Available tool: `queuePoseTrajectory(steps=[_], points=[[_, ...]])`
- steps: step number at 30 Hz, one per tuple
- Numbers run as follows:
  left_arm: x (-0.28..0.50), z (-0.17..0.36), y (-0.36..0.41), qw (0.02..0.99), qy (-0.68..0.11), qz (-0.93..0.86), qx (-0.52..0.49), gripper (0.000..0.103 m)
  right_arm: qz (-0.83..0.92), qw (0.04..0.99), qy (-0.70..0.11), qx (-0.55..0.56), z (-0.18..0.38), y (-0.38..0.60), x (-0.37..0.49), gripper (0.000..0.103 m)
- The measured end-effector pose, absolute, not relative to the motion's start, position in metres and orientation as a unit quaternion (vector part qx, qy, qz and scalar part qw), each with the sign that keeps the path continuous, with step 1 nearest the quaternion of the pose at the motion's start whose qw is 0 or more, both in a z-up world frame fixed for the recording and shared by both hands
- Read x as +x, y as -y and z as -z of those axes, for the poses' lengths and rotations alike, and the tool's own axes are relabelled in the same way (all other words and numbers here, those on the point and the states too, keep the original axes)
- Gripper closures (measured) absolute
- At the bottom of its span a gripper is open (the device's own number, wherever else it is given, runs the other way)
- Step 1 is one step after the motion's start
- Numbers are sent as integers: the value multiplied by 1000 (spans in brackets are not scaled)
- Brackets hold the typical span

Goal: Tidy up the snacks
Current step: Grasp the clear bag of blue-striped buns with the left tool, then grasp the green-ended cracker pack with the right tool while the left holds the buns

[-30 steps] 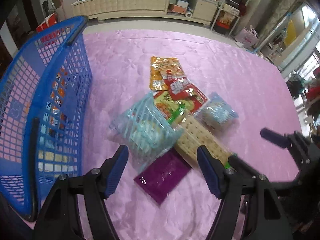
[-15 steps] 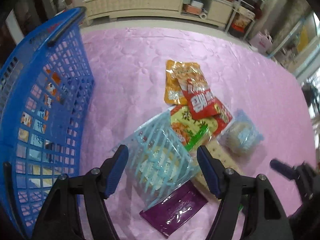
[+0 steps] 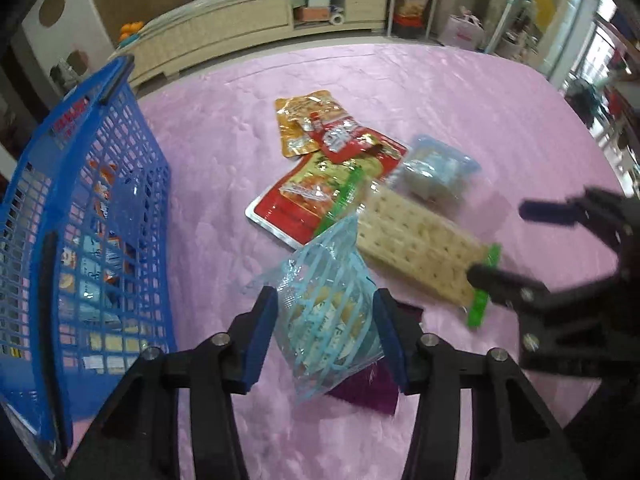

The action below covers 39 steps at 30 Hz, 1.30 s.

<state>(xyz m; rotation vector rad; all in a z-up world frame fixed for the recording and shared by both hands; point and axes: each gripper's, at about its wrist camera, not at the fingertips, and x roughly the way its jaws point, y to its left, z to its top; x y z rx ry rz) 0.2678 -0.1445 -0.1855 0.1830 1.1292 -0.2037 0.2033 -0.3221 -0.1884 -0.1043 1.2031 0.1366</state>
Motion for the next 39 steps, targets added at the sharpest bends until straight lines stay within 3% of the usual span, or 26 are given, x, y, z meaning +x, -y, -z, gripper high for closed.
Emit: queuePoseTrajectory(steps=[23,27,39], points=[[242,184,145,839,-517,112,125,61,-95,810,-570,-96,221,283,230,22],[240,183,144,841,-514,112,123,62,-112,817,-556,-104,218,280,219,40],[220,163,144,853,-494,126,108,65,-79,826,-554,-65,195,299,181,41]])
